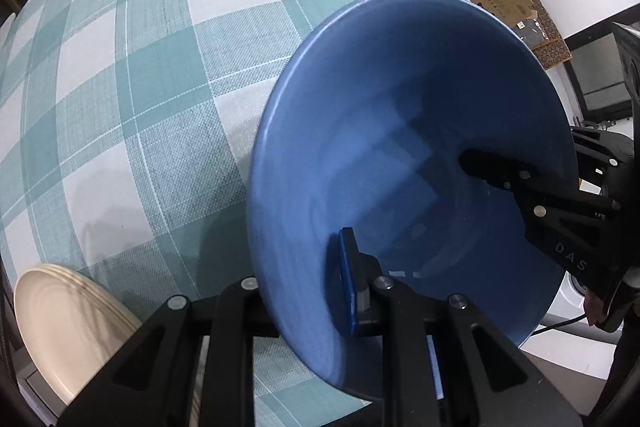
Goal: Organize plates and bowls
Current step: 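Lift and carry the blue bowl stack with both tools over the cream plates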
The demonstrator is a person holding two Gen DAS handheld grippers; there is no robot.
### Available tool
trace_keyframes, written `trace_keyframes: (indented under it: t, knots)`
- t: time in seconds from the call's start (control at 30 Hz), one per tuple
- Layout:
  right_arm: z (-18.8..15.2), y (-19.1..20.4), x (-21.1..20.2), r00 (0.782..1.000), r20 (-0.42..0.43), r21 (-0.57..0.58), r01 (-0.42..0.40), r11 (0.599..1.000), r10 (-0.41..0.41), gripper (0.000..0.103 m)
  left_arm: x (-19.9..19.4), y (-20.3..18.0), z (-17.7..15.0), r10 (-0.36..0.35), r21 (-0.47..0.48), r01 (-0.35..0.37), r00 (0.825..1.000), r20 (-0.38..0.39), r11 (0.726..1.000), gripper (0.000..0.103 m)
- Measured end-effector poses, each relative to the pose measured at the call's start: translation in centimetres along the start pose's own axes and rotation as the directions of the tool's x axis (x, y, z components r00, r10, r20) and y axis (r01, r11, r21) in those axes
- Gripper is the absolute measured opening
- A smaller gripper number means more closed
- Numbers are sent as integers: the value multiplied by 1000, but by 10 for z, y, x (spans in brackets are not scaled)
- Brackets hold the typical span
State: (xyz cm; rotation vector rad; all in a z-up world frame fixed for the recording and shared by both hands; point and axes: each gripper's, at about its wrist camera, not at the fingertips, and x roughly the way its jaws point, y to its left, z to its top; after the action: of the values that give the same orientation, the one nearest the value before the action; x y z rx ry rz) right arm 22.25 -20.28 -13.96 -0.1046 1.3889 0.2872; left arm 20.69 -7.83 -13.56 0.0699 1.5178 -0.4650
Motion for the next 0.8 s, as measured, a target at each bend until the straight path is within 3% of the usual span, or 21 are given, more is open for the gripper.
trace_keyframes:
  t: [0.43, 0.8]
  knots:
    - [10, 8, -14, 1000, 2, 25, -14, 1000, 14, 14, -19, 6, -3, 8, -37, -8, 1000, 12, 999, 19]
    - [32, 59, -40, 999, 33, -47, -33, 998, 35, 14, -62, 49, -30, 26, -116, -16, 996, 85, 993, 19]
